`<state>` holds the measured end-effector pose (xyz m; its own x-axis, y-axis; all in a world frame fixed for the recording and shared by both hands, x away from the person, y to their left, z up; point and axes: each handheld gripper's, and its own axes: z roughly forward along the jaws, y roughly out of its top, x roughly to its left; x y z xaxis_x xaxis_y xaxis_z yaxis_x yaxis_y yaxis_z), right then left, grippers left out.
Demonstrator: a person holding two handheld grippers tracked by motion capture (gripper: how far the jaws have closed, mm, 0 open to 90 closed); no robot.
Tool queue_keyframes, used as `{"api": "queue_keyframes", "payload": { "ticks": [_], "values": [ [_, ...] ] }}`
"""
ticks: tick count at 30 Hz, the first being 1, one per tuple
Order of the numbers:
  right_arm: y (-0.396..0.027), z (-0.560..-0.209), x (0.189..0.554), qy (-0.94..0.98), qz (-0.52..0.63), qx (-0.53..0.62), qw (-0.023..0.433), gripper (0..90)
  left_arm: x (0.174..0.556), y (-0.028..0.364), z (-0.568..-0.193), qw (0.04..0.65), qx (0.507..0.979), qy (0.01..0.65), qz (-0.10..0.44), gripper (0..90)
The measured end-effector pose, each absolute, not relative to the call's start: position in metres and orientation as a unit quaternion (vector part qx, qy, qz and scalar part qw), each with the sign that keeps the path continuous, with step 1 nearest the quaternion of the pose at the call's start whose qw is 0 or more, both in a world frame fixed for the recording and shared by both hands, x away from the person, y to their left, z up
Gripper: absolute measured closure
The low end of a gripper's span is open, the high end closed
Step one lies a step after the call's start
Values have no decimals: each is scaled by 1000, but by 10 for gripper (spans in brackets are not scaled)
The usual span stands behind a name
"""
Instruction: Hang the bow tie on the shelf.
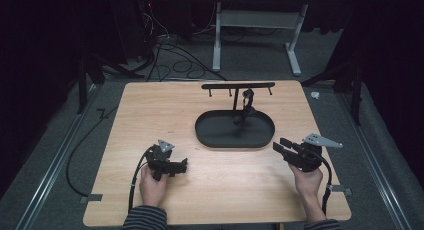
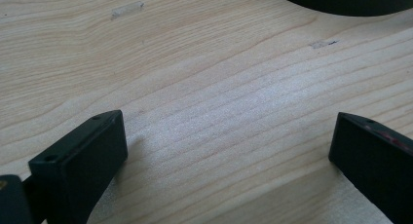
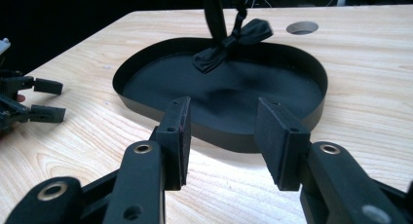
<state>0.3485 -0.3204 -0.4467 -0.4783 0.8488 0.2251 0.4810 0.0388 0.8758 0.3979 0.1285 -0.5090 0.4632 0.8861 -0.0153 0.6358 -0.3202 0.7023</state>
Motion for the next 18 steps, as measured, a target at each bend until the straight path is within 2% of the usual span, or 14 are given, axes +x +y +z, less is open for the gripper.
{"api": "queue_keyframes", "payload": {
  "ticks": [18],
  "values": [
    [-305, -465, 349, 714, 485, 476, 168, 592, 398, 128, -509, 328, 790, 482, 191, 8]
  ]
}}
